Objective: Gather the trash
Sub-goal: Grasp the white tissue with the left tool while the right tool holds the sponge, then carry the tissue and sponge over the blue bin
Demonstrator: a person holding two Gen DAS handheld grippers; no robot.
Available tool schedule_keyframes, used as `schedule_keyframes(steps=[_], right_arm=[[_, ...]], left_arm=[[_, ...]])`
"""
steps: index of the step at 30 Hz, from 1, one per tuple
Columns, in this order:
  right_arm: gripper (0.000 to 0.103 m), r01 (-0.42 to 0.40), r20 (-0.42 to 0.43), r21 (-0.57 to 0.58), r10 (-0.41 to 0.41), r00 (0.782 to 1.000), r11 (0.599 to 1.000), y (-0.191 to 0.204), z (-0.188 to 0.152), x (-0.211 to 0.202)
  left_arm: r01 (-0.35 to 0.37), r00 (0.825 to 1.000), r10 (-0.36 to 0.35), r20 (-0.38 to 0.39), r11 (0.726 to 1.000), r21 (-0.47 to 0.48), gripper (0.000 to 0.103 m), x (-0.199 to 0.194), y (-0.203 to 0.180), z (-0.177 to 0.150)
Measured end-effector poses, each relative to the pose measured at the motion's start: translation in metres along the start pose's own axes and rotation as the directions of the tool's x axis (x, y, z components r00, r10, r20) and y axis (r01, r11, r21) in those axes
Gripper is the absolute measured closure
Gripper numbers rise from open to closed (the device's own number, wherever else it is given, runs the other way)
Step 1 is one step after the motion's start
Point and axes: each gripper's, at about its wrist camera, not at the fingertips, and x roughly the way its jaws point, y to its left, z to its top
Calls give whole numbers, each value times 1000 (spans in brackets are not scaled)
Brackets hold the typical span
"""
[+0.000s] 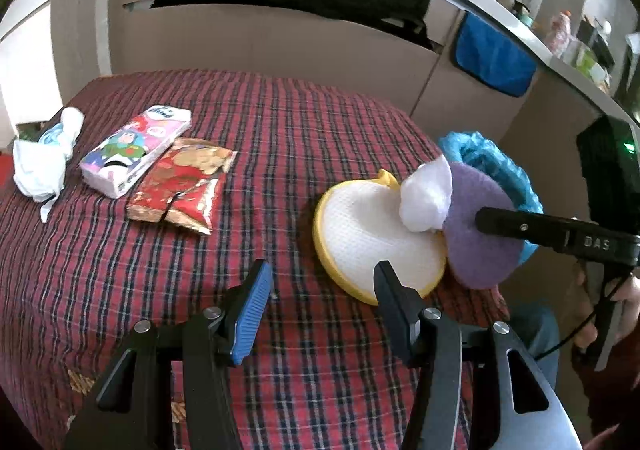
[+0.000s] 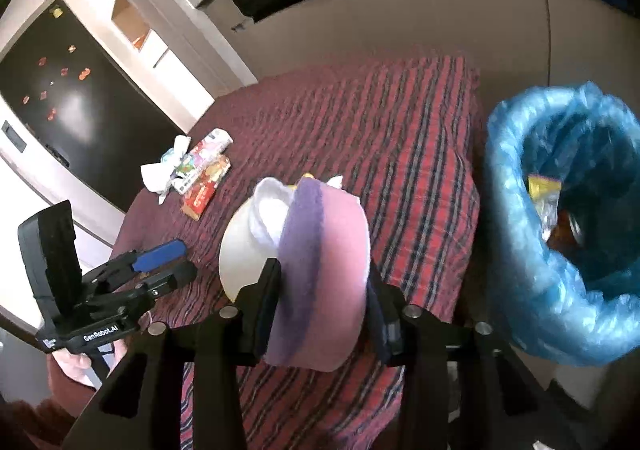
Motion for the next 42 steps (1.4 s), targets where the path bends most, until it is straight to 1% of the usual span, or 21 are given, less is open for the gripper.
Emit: schedule_keyframes(steps=[3,6,7,8,10,12,13,15,18,23,27,28,29,30,31,34,35,37,38,40,42], right_arm=[[71,-1,36,-34,2,999,999,8,5,-5],[72,-35,19,-50,36,999,998,8,8,-10],[72,-30,10,-54,30,999,998,8,9,-12],[72,-19,0,-56,19,1000,998,7,9,-12],[72,-7,-12,-49,6,1000,999,1,9,-15],[72,-13,-25,-36,12,1000,999,-6,8,-17],[72,-10,-25,-34,9,1000,999,-8,7,-18],[72,1,-23,-41,-2,1000,999,-10,5,-20],[72,-7,-25,-37,6,1000,999,-13,4,-20],[72,-2,-24,-54,1,1000,999,-11,3,-19],[72,-5,-27,-58,3,1000,998,-10,3,-19],[72,-7,-27,-58,5,1000,998,-10,3,-20],[72,-10,-27,-61,9,1000,998,-10,3,-21],[72,-10,-25,-60,9,1000,998,-11,3,-22],[72,-9,-22,-59,8,1000,998,-11,3,-24],[72,-15,-7,-56,14,1000,998,-12,3,-30],[73,-19,1,-56,19,1000,998,-13,3,-33],[73,-16,21,-60,18,1000,998,-12,3,-39],[73,-11,34,-66,13,999,998,-11,3,-43],[73,-7,57,-73,11,998,997,-9,3,-51],[73,-7,77,-77,13,997,997,-9,3,-60]], left_arm=[[48,999,-48,1,999,4,49,0,-1,1],[92,996,-93,1,995,46,49,1,-12,4],[100,995,-100,3,994,53,51,1,-16,5],[113,994,-113,5,992,59,57,1,-19,6],[155,988,-155,0,986,60,64,2,-27,10],[204,979,-203,-14,976,71,68,4,-37,16],[213,977,-212,-17,974,79,68,5,-43,18],[225,974,-224,-22,968,112,68,7,-55,23],[217,976,-215,-28,968,129,68,12,-64,30],[234,971,-228,-70,968,95,68,30,-68,42],[248,965,-240,-105,966,68,69,47,-69,45],[250,964,-243,-105,966,62,81,48,-68,45],[254,963,-247,-111,966,50,90,51,-67,45],[259,961,-254,-109,965,38,90,51,-65,45],[260,962,-257,-97,965,24,93,50,-63,45],[224,974,-224,-39,974,9,95,37,-54,44],[202,979,-202,-8,979,8,95,28,-52,43],[167,985,-167,36,986,7,95,16,-48,44],[133,989,-133,71,991,6,95,6,-45,44],[77,989,-77,125,997,6,95,-9,-42,45],[32,984,-31,174,999,-2,95,-24,-41,46]])
